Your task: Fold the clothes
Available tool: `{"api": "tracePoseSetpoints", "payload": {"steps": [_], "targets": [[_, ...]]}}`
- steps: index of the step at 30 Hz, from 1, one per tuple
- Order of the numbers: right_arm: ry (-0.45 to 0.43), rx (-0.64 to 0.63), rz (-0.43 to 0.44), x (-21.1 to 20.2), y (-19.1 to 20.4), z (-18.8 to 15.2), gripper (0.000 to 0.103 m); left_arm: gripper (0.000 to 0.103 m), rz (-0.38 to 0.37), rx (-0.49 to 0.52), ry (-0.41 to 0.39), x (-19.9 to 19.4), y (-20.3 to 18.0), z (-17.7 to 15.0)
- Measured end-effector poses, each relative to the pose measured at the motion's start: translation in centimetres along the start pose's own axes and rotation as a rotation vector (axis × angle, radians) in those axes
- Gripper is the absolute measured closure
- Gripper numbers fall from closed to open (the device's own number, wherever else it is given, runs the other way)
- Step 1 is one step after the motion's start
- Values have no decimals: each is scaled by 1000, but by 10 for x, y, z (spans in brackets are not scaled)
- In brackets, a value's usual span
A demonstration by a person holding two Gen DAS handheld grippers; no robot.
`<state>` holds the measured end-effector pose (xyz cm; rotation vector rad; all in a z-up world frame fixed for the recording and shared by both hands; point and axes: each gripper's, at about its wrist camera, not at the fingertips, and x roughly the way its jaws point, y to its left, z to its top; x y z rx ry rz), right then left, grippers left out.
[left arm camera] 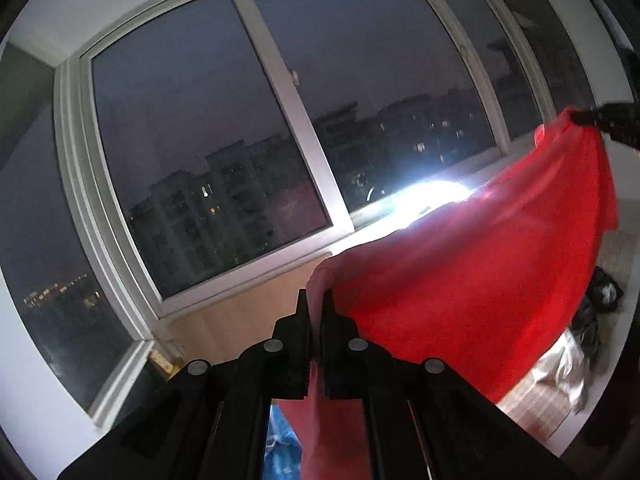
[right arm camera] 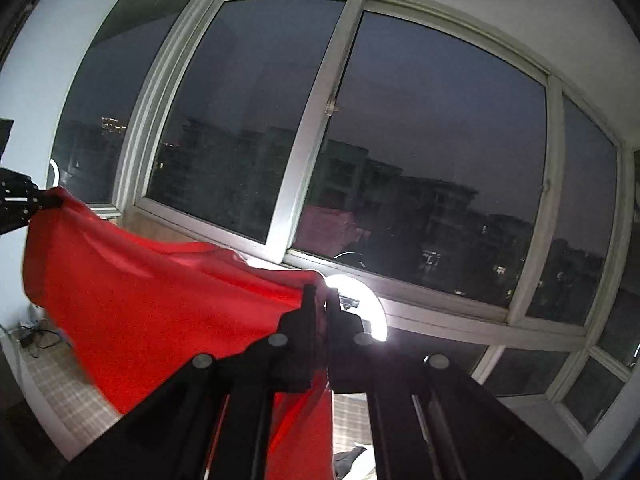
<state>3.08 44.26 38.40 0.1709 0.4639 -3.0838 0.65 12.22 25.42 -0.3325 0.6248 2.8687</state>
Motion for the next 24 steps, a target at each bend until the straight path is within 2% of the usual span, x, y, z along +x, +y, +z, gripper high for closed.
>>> {"api": "tracePoseSetpoints", "payload": {"steps": [2,6,8,11,14,17,20,22,24], "targets": [[8,-5,-26,8,1,-5,99,100,-9,21,26,10,-2,-1],[75,-18,-95,54,0,-33,99,100,-57,40,93,66,-14,-14],[116,-33,-134,82,0,-49,99,100,-95,45,146,117,-23,-27],[202,-104,-201,154,12,-89,99,100,-142,52,246,197,-31,-57],[296,-145,-229,224,25,-132,99,100,-176,62,353,281,-40,-92],[396,-201,-246,297,48,-187,99,99,-210,80,462,361,-62,-136],[555,-266,-237,362,74,-248,96,96,-224,64,611,433,-80,-185],[666,-295,-194,389,90,-289,85,96,-224,76,676,461,-86,-214],[728,-269,-144,396,94,-314,77,96,-230,89,705,471,-87,-231]]}}
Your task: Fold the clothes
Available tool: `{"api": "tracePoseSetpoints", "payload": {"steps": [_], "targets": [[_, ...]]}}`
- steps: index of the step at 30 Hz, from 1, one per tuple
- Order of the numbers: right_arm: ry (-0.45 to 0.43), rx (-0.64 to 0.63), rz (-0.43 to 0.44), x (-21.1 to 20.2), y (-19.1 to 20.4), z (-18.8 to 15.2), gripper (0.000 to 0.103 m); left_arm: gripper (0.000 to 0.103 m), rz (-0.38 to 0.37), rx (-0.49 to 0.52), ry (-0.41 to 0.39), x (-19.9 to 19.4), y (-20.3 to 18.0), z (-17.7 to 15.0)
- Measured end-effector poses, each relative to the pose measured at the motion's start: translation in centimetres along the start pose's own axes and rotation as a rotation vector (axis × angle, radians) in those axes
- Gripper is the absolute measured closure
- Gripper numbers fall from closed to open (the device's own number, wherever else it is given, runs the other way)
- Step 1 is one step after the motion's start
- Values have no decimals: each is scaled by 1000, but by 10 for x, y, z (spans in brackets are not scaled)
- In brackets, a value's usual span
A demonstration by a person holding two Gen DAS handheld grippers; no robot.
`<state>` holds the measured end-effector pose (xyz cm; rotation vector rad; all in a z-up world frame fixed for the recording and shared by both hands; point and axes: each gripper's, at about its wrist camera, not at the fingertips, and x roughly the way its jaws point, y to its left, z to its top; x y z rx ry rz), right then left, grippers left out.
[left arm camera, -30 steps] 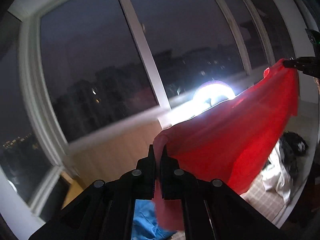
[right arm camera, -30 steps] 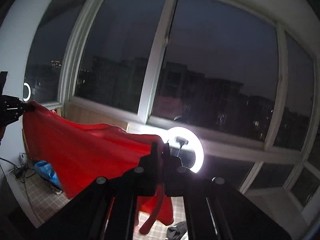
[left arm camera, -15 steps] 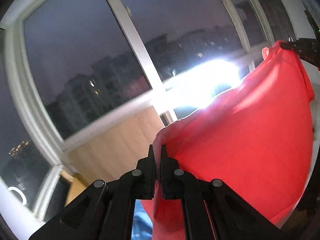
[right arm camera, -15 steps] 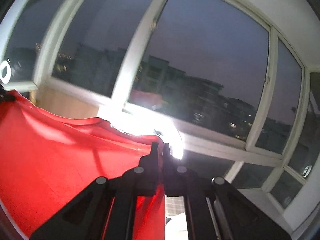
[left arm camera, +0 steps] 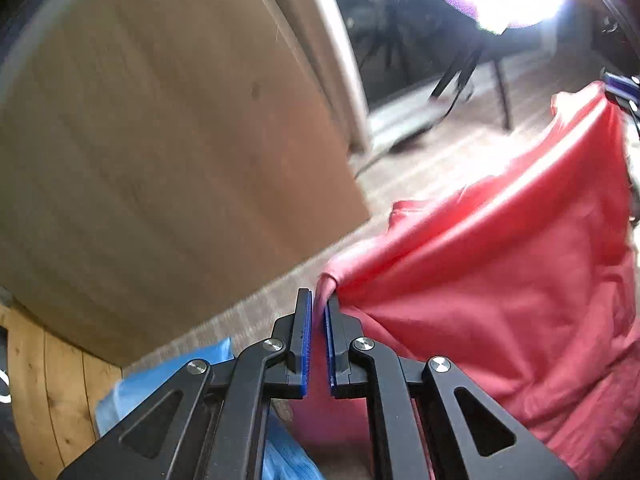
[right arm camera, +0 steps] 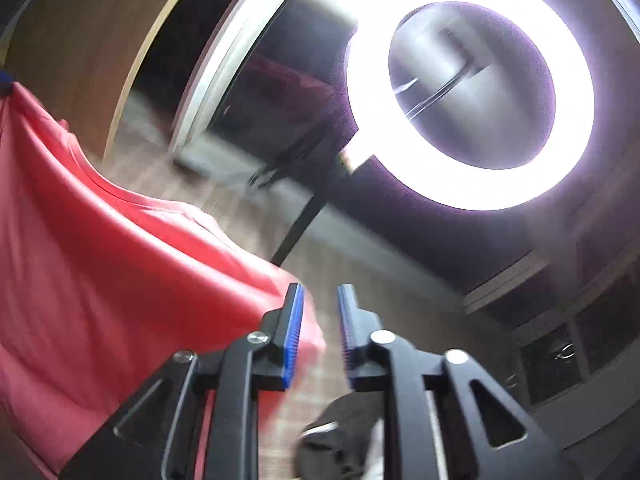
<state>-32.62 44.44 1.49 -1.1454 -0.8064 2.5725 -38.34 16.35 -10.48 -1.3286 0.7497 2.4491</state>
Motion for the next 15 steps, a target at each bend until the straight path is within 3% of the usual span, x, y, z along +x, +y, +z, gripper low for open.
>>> {"api": "tracePoseSetpoints", "payload": {"steps": [3,5,9,11,15], "targets": [[59,34,86,10,1,-11,54,94,-25,9,27,10,10,-7],[100,67,120,12,-7,-19,54,95,-42,14,45,17,17,-11],[219,183,262,34,-15,-47,53,84,-212,33,107,29,11,-33],[275,231,277,50,-17,-63,53,74,-226,72,134,46,-8,-31],[336,328,295,74,-27,-83,53,76,-180,74,210,86,-32,-28]]}}
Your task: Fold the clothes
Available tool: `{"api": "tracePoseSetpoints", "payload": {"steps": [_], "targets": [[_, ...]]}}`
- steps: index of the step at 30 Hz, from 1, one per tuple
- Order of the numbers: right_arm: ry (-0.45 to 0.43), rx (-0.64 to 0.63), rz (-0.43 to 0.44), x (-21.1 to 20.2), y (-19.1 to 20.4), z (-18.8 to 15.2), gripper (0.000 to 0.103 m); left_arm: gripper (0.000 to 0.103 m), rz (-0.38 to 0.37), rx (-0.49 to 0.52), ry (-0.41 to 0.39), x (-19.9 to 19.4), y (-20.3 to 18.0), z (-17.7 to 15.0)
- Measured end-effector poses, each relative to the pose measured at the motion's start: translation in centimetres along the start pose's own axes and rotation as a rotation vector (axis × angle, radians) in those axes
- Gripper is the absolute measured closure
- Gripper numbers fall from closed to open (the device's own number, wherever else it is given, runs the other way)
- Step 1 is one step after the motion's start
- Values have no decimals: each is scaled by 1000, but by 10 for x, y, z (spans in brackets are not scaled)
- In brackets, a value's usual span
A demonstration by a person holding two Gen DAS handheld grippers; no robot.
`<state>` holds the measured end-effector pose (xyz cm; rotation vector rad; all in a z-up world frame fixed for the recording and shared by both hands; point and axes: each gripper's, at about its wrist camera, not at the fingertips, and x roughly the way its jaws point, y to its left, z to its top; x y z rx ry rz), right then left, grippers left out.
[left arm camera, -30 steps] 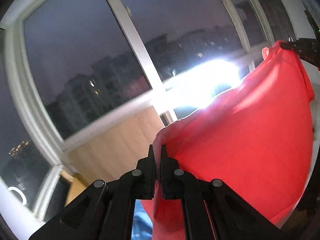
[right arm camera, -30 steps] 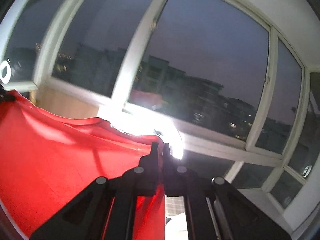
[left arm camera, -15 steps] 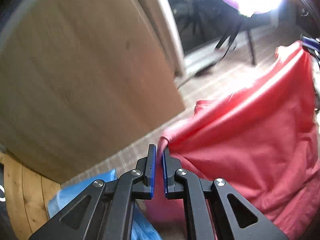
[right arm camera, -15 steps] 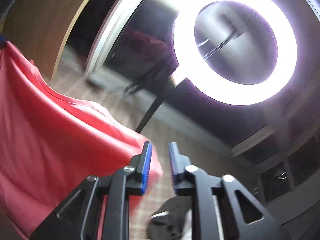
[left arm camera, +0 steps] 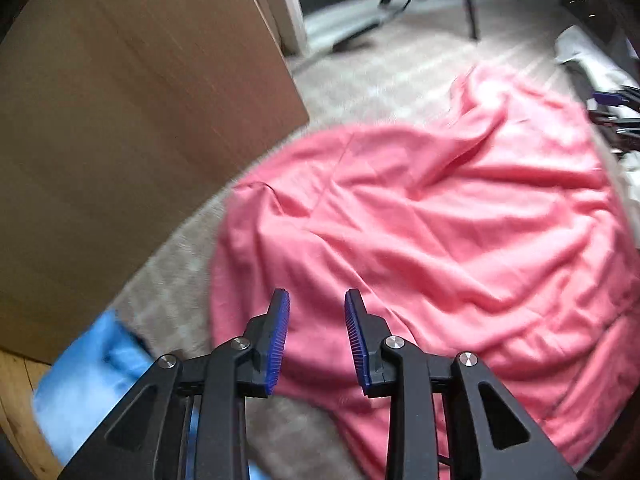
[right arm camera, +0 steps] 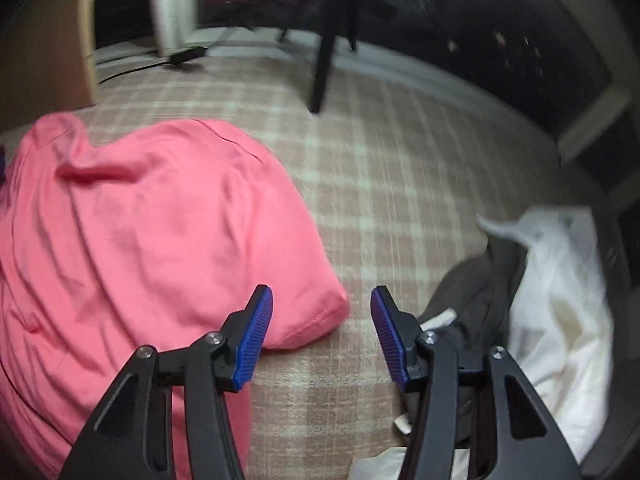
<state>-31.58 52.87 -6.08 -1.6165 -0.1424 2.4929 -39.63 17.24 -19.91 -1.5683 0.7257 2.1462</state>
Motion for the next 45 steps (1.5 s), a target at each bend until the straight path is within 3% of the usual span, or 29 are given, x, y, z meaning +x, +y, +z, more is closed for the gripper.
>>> {"api": "tracePoseSetpoints", "payload": {"steps": [1,2,5,10,14,15,17,20,22,23,24,25,29,33,36,38,39,40,42,45], "targets": [[2,18,7,3,-4,0,53,94,9,-8,16,9,-2,3],[-5,27,12,2,-7,1,53,103,18,-17,33,17,-4,5],[-22,33,28,4,-10,4,53,103,-19,-64,-14,5,2,6],[-7,4,73,10,-9,5,52,103,85,-106,-122,-52,32,4],[4,9,90,17,-9,3,52,103,35,-139,-124,-63,43,1],[2,9,83,19,-9,4,51,101,38,-118,-112,-59,35,3],[-1,14,77,24,-9,7,50,78,15,-98,-88,-44,23,6],[-6,14,88,32,-7,17,48,71,-26,-85,-54,-17,7,15],[-9,5,90,37,-5,24,47,71,-3,-74,-25,2,0,23],[-15,7,93,40,-6,28,47,82,-4,-83,-17,7,0,24],[-20,9,95,43,-6,31,47,100,-8,-96,-10,12,1,25],[-25,14,100,45,-7,35,46,102,-11,-108,-3,17,2,25],[-18,49,159,57,-10,45,45,103,-16,-113,-57,0,6,20],[-2,19,153,68,-4,52,39,103,-3,-142,-128,-46,27,9],[-17,36,212,72,0,54,39,103,28,-169,-167,-70,44,3],[-48,21,271,69,7,54,59,103,49,-186,-182,-80,52,0],[-50,18,300,68,10,54,92,103,50,-192,-186,-83,54,-2],[-37,20,337,68,13,54,100,103,58,-191,-187,-85,54,-3],[-42,26,370,63,18,55,100,103,78,-185,-194,-89,52,-4],[-157,15,313,29,15,53,101,103,74,-184,-219,-99,45,-3]]}}
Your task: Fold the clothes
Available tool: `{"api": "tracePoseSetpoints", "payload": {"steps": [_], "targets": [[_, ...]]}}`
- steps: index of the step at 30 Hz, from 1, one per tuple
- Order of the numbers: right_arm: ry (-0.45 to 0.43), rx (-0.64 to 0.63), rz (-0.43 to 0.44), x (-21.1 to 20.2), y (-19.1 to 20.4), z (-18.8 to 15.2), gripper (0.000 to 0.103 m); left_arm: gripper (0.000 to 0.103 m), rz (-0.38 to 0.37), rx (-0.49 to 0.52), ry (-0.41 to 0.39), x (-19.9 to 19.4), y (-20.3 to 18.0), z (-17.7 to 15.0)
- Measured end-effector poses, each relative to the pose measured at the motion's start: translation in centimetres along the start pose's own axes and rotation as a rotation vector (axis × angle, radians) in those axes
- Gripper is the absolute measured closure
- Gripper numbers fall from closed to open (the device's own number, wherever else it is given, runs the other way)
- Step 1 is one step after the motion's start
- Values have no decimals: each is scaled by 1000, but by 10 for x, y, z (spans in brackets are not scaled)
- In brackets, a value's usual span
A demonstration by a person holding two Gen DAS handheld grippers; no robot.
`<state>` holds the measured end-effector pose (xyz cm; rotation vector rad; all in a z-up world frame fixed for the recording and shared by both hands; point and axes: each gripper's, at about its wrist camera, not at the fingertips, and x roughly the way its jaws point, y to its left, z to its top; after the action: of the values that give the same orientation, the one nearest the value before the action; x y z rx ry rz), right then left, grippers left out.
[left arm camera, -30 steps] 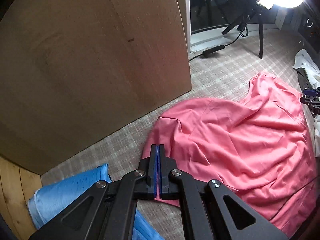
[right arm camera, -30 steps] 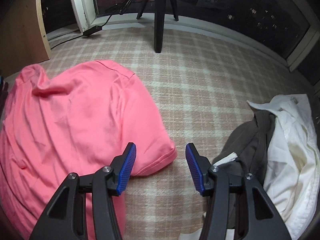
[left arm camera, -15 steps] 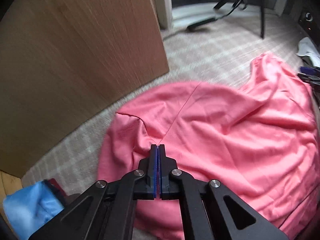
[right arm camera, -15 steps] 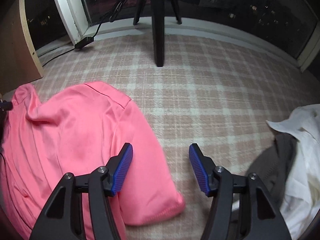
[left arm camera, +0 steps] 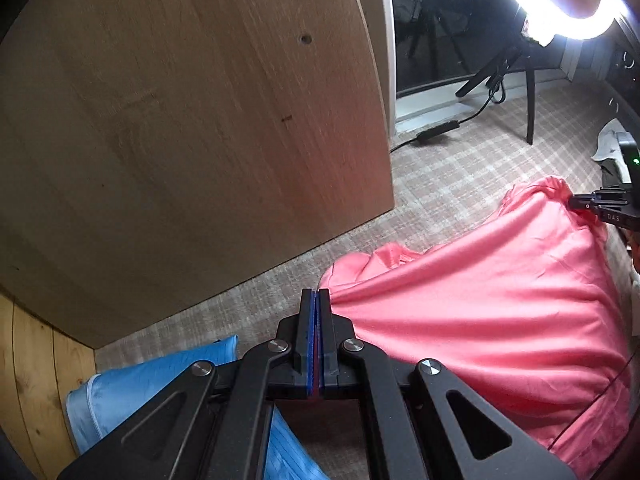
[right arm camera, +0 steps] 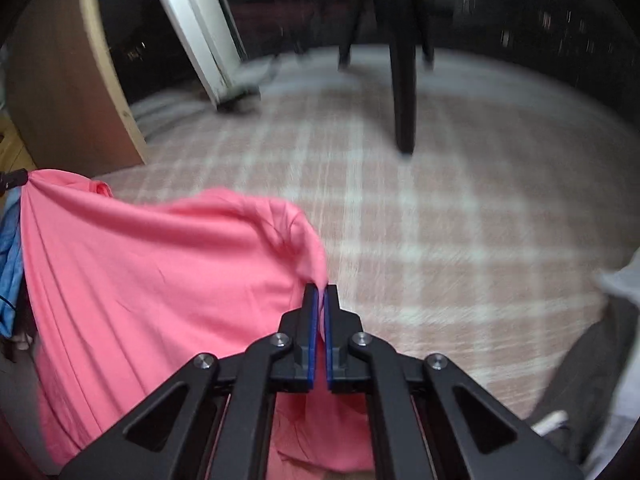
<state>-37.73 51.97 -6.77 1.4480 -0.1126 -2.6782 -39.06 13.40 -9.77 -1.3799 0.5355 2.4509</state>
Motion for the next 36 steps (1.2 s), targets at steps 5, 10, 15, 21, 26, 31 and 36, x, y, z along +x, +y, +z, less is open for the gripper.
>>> {"api": "tracePoseSetpoints", "payload": {"steps": [5,10,15,21,26,31,36], "targets": [[-314,-14,-138,-123,3,1,101,103,-16,35,-119,-61,-13,-4],[-534,-9,-191,-240,11,-20,101,103,-23,58,-269,-141,-20,-11],[-685,-13,-205,-338,28,-39,101,103,-25,61,-436,-237,-16,-13],[-843,-50,-197,-431,52,-65,101,103,51,67,-583,-342,-22,-26],[-965,-111,-177,-494,65,-99,101,103,136,35,-666,-418,-41,-56],[-1033,-151,-144,-554,69,-137,101,103,210,25,-722,-482,-77,-87],[-1105,-203,-164,-606,76,-161,101,103,271,32,-765,-536,-107,-110]]}}
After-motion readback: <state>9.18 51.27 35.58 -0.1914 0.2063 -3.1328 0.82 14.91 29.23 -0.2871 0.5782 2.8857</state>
